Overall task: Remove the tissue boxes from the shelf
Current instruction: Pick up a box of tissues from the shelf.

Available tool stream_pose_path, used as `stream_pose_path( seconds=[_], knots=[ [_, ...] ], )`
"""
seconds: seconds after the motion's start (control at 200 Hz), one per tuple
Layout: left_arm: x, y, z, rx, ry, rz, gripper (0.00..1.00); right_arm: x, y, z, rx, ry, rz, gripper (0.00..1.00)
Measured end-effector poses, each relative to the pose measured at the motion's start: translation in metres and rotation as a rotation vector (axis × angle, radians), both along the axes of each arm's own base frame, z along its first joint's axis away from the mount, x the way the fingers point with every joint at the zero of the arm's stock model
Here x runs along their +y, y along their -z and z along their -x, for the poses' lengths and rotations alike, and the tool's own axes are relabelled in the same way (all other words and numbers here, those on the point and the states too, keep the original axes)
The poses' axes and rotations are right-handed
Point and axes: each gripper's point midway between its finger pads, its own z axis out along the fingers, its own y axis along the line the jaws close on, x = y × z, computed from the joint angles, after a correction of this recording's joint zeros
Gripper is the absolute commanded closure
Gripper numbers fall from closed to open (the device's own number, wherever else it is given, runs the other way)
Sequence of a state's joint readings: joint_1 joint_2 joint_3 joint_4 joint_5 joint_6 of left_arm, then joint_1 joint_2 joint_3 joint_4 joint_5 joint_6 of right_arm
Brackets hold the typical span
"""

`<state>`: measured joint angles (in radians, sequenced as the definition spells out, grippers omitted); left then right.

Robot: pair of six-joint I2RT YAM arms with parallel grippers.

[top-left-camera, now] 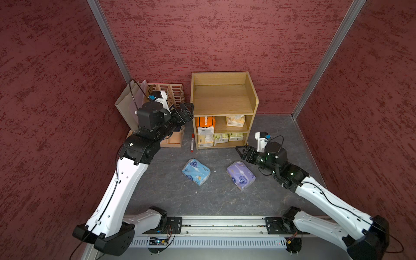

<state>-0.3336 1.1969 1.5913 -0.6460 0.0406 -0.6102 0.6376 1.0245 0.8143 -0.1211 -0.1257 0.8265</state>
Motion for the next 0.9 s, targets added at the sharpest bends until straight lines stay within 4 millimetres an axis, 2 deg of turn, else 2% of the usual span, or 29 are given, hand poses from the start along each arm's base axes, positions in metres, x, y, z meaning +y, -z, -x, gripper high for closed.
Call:
stream_pose_path(
  seconds=[0.24, 0.371, 0.596, 0.686, 0.897],
  knots=[
    [-0.010, 0.012, -0.032, 0.035, 0.033, 0.000, 0.00, 0.028, -0.029, -0.039, -0.037, -0.027, -0.101, 0.33],
    [-0.019, 0.018, -0.048, 0.051, 0.055, 0.000, 0.00, 0.047, -0.038, -0.064, -0.045, -0.033, -0.124, 0.35],
    [-0.024, 0.025, -0.064, 0.064, 0.060, -0.003, 0.00, 0.070, -0.023, -0.096, -0.019, -0.030, -0.142, 0.37],
    [-0.025, 0.025, -0.065, 0.061, 0.060, -0.002, 0.00, 0.071, -0.016, -0.104, -0.002, 0.000, -0.155, 0.38],
    [-0.027, 0.027, -0.070, 0.060, 0.061, 0.007, 0.00, 0.067, -0.016, -0.119, -0.010, 0.081, -0.235, 0.38]
  ],
)
